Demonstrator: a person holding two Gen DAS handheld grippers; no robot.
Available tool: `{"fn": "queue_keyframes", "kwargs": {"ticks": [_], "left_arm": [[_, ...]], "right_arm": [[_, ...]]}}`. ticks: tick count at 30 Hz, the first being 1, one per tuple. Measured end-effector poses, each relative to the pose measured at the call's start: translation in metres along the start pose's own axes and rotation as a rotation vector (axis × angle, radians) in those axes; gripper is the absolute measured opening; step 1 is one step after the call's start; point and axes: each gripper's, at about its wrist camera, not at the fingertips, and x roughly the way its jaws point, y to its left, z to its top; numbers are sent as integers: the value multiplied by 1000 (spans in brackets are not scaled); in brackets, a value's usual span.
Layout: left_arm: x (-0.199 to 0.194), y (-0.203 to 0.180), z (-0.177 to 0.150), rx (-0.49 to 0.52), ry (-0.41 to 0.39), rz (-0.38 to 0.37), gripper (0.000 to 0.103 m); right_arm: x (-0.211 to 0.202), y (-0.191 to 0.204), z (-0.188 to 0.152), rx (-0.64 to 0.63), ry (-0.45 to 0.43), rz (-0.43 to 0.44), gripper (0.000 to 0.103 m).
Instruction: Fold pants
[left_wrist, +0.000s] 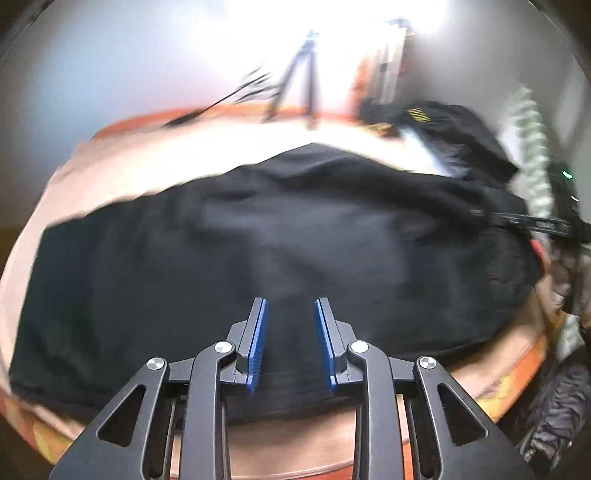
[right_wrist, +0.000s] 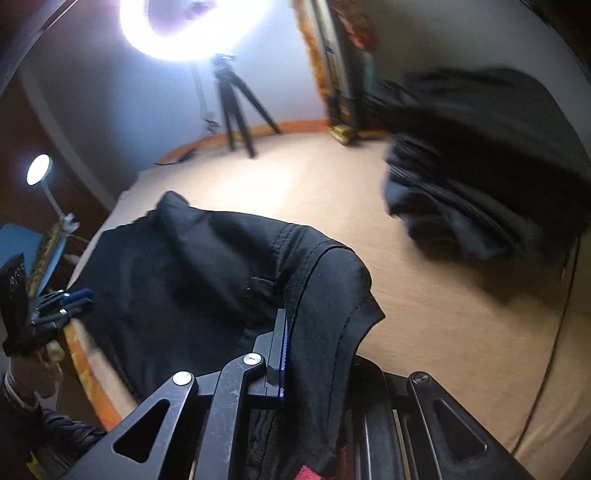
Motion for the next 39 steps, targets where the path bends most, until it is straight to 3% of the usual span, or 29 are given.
{"fn": "queue_keyframes", "kwargs": {"ticks": [2, 4, 6, 8, 9, 13, 15, 18, 22, 26, 29, 33, 35, 36, 39], "left_arm": [[12, 16, -9, -11, 46, 78, 25], [14, 24, -13, -25, 58, 89, 28], [10, 25, -14, 1, 60, 142, 31], [8, 23, -13, 38, 69, 210, 38], [6, 23, -11, 35, 67, 227, 38], [-6, 13, 4, 33, 12, 228, 38], [-13, 1, 11, 47, -22, 204, 38], [-7, -18, 23, 58, -31, 133, 38], [4, -35, 32, 55, -16, 55, 38], [11, -44, 36, 78, -9, 61, 38], [10, -35, 43, 41, -21, 59, 38], [8, -19, 49, -9, -36, 61, 38], [9, -14, 52, -24, -42, 64, 38], [9, -13, 53, -29, -43, 65, 38], [11, -11, 54, -37, -52, 61, 38]], "right_arm": [[7, -3, -2, -19, 16, -50, 10], [14, -3, -2, -44, 38, -77, 13], [13, -6, -2, -41, 44, -96, 22], [9, -12, 0, -24, 52, -125, 38], [3, -15, 2, -19, 40, -143, 39], [-33, -11, 8, -56, -39, -194, 40], [-49, -1, 18, -106, -90, -197, 45], [-46, 16, 41, -159, -97, -89, 50], [-2, 57, 80, -244, -41, 73, 49], [54, 88, 112, -277, 63, 226, 49], [96, 105, 127, -275, 137, 323, 50], [142, 118, 131, -248, 219, 377, 50], [157, 118, 127, -216, 250, 418, 41], [159, 119, 123, -205, 253, 431, 28], [147, 123, 115, -217, 194, 421, 12]]}}
